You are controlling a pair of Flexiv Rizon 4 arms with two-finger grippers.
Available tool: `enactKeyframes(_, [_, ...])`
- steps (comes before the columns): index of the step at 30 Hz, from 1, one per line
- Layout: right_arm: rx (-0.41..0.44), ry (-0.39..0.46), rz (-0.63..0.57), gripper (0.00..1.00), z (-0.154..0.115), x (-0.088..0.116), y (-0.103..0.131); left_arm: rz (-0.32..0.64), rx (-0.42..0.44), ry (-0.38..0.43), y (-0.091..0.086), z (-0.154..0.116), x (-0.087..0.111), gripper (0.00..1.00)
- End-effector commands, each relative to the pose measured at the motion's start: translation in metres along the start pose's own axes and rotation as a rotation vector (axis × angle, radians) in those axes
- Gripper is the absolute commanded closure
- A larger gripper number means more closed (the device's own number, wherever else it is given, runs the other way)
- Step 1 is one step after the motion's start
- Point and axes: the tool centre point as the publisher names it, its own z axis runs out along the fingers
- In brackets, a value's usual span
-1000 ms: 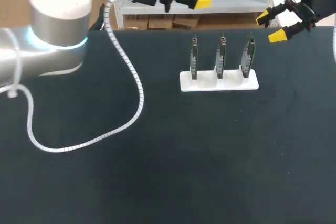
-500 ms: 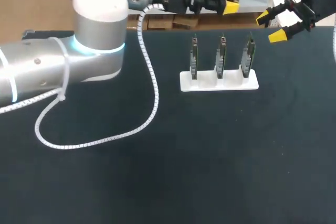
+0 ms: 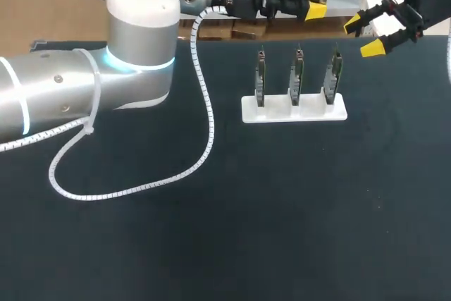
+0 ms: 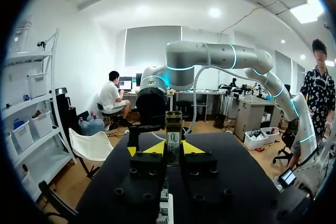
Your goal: Pick up the optical module with the left hand, and insert it into the network port with the right hand.
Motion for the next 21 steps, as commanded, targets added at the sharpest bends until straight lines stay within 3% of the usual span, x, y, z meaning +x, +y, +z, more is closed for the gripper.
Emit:
enactKeyframes(1, [-0.002,0.0,0.0,0.0,0.0,0.0,-0.001,0.005,-0.023,-0.026,-0.002,0.008,-0.001,1.0])
enactKeyframes(8, [-0.002,0.0,0.0,0.0,0.0,0.0,-0.001,-0.033,-0.065,-0.078,0.0,0.022,0.003,1.0])
enactKeyframes(21, [-0.002,0.0,0.0,0.0,0.0,0.0,-0.001,-0.05,-0.018,-0.063,0.002,0.04,0.019,1.0])
